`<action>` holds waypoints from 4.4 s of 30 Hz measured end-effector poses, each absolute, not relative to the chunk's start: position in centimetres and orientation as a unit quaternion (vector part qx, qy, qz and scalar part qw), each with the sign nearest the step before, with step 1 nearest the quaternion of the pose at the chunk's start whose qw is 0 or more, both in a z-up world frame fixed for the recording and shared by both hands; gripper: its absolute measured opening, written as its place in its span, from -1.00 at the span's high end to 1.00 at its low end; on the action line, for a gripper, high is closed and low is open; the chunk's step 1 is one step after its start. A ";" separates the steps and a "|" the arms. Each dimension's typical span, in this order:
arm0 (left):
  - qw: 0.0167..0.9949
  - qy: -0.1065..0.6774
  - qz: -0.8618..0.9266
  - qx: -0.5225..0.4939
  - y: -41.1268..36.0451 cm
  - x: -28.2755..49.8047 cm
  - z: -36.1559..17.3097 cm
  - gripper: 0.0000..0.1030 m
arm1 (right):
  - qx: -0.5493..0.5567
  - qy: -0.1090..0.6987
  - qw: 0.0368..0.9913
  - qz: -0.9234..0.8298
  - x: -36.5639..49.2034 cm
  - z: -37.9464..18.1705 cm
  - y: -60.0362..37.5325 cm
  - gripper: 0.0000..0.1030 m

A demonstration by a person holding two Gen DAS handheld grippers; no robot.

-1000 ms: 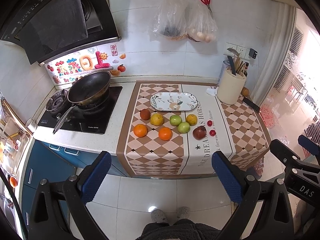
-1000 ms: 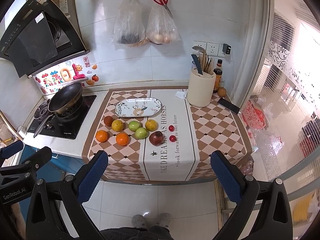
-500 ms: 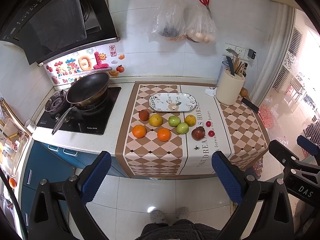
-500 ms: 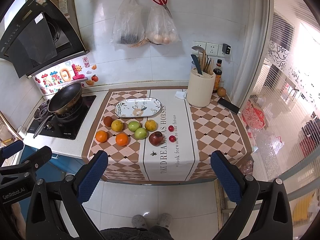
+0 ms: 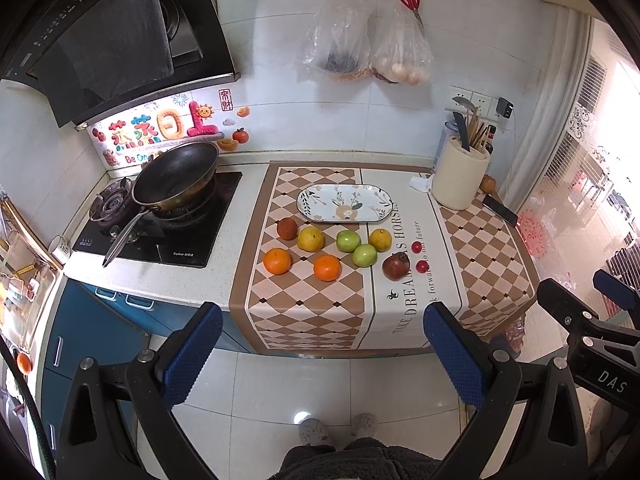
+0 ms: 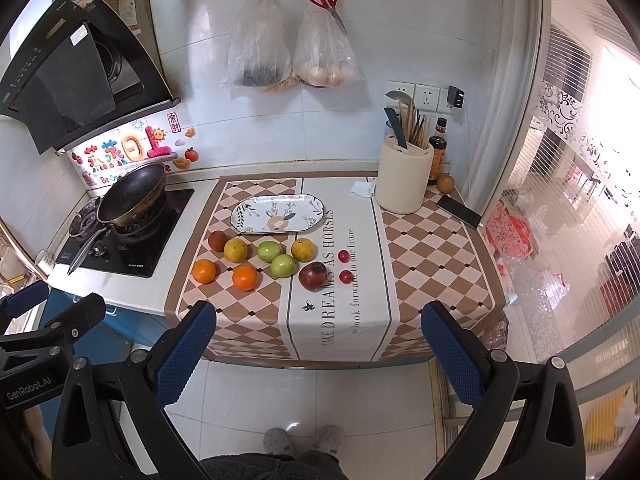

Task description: Organize fruits

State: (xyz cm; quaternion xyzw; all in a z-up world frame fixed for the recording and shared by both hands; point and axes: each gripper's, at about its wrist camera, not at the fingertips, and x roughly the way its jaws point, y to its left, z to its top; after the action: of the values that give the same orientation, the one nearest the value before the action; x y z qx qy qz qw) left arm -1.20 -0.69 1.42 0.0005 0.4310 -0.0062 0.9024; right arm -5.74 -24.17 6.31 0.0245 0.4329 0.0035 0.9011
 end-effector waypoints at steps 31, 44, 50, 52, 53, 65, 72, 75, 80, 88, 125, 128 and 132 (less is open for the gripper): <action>0.908 0.386 0.161 -0.018 2.8 7.2 -4.1 -1.00 | 0.113 0.465 0.876 0.060 4.9 -4.2 -26.8 -1.00; 0.790 0.599 0.124 -0.041 11.8 23.1 -21.7 -0.94 | 0.155 0.595 0.788 0.000 18.4 -22.3 -24.5 -1.00; 0.736 0.673 0.064 -0.044 12.0 28.9 -28.6 -0.78 | 0.205 0.644 0.736 -0.039 21.8 -28.7 -24.3 -1.00; 0.722 0.689 0.052 -0.043 12.2 30.3 -30.3 -0.78 | 0.211 0.653 0.726 -0.056 22.6 -30.1 -24.3 -1.00; 0.714 0.697 0.043 -0.045 12.1 30.8 -31.1 -0.78 | 0.212 0.657 0.720 -0.065 22.8 -30.7 -24.4 -1.00; 0.671 0.741 -0.003 -0.022 11.2 32.8 -35.5 -0.78 | 0.257 0.685 0.675 -0.097 25.8 -35.1 -24.5 -0.74; 0.677 0.734 -0.037 -0.034 10.4 32.9 -36.3 -0.22 | 0.282 0.696 0.653 -0.100 26.5 -36.7 -24.4 -0.32; 0.689 0.724 -0.038 -0.018 9.9 32.6 -36.1 -0.22 | 0.277 0.690 0.661 -0.101 26.5 -36.6 -24.3 -0.31; 0.696 0.717 -0.037 -0.007 8.8 32.1 -35.9 -0.21 | 0.254 0.693 0.668 -0.096 26.4 -36.1 -23.9 -0.29; 0.733 0.676 -0.058 -0.039 7.0 31.6 -28.0 -0.21 | 0.220 0.657 0.719 -0.057 28.1 -30.3 -23.3 -0.28; 0.636 0.760 -0.029 -0.130 -3.3 55.8 -36.6 -0.22 | 0.032 0.701 0.698 0.143 53.9 -36.7 -15.6 -0.63; 0.637 0.759 -0.030 -0.132 -3.7 56.0 -36.9 -0.52 | 0.032 0.703 0.695 0.146 53.9 -36.5 -15.9 -0.64; 0.647 0.752 -0.026 -0.122 -4.0 56.6 -36.4 -0.71 | 0.026 0.709 0.690 0.145 53.8 -36.5 -16.2 -0.79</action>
State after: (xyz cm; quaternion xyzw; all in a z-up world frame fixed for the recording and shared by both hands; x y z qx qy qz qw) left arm 56.57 -3.98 -36.37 -0.1225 0.7523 -0.0256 0.6469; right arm 53.77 -16.22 -36.52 0.0256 0.7086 0.1454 0.6900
